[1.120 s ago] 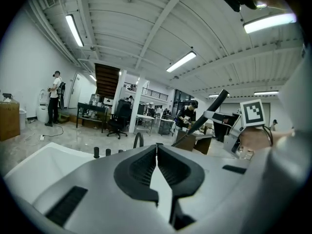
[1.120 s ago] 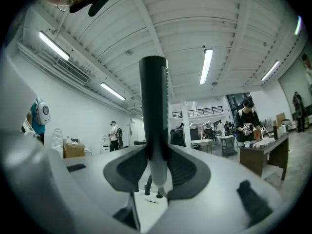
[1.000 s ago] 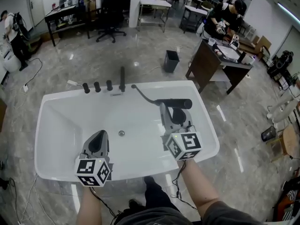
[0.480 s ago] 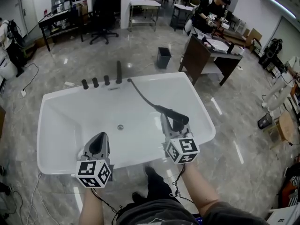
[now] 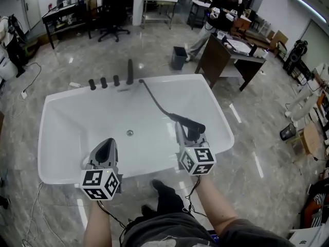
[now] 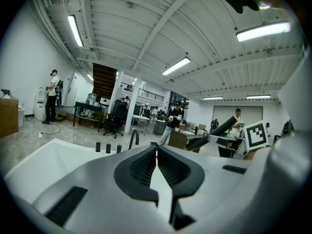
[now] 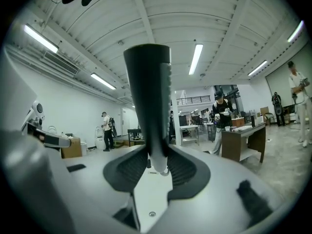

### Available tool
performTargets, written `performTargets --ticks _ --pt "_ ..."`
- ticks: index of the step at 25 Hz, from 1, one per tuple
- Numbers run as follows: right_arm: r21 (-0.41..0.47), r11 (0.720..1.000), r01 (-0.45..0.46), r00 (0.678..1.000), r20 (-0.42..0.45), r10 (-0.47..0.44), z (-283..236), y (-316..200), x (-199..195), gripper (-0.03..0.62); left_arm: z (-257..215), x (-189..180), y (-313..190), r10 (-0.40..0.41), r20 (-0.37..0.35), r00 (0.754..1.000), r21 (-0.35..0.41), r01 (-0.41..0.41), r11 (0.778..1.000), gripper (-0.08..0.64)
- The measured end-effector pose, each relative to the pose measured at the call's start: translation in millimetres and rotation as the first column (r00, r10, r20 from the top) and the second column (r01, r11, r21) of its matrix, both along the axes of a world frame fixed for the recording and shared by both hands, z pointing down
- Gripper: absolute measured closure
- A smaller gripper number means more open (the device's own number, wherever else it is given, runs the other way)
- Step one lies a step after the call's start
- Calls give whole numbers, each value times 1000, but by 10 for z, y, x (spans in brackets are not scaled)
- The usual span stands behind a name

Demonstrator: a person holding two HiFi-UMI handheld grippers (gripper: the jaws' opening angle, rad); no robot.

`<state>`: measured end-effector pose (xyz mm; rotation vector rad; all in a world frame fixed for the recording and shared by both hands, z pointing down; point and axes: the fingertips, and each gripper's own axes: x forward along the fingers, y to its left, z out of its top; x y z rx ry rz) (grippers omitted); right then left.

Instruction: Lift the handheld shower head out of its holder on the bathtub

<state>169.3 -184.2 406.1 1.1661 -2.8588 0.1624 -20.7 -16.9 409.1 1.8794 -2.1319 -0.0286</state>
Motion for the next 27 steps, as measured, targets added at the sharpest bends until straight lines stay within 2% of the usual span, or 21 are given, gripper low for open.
performTargets --ticks 17,27 --pt "-29 998 60 996 -68 -62 142 62 -141 457 -45 94 -108 8 17 1000 2 -8 1000 543" --pt "-37 998 56 996 -73 -58 111 124 -116 457 -150 91 7 7 21 1000 20 -7 1000 543"
